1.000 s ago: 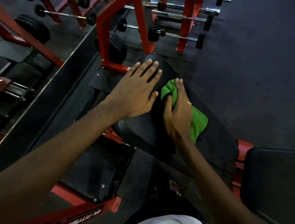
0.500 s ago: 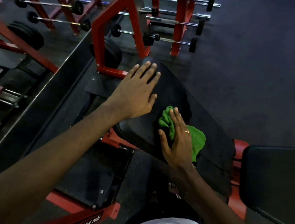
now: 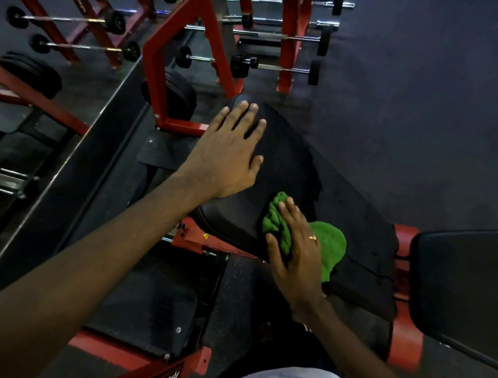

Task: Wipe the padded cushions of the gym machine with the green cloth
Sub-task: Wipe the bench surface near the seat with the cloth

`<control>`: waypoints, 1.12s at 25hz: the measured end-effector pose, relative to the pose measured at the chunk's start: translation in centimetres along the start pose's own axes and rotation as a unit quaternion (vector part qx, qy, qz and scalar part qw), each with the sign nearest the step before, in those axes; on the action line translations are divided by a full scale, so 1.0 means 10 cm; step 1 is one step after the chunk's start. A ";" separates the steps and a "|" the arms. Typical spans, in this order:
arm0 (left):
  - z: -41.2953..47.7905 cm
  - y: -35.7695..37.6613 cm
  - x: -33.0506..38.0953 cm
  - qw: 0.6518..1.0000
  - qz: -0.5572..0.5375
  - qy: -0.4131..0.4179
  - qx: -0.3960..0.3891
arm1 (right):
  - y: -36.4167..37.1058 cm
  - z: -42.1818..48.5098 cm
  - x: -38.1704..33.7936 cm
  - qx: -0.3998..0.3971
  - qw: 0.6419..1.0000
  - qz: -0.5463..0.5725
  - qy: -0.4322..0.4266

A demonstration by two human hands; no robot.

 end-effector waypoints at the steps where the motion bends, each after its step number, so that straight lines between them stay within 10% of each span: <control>1: 0.00 0.00 0.01 1.000 0.009 0.001 0.000 | -0.03 -0.02 0.10 0.020 1.000 0.006 0.020; 6: -0.01 -0.01 0.05 0.999 0.037 0.013 0.001 | 0.02 0.74 0.24 0.078 0.983 0.060 0.155; 23: 0.02 -0.03 0.06 0.999 0.028 0.010 -0.011 | 0.12 0.14 -0.38 0.013 0.998 -0.016 -0.061; 28: 0.01 0.00 0.07 0.999 0.044 0.009 -0.016 | -0.05 0.10 0.34 0.083 0.990 0.042 0.108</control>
Point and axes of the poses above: each hand's wrist, its own z-axis towards the middle knuckle, its own y-axis out of the palm, x = y × z, the point moved 10 cm from there along z, towards the middle knuckle, and after that the axes turned 3 degrees about z, right-handed, at the moved point
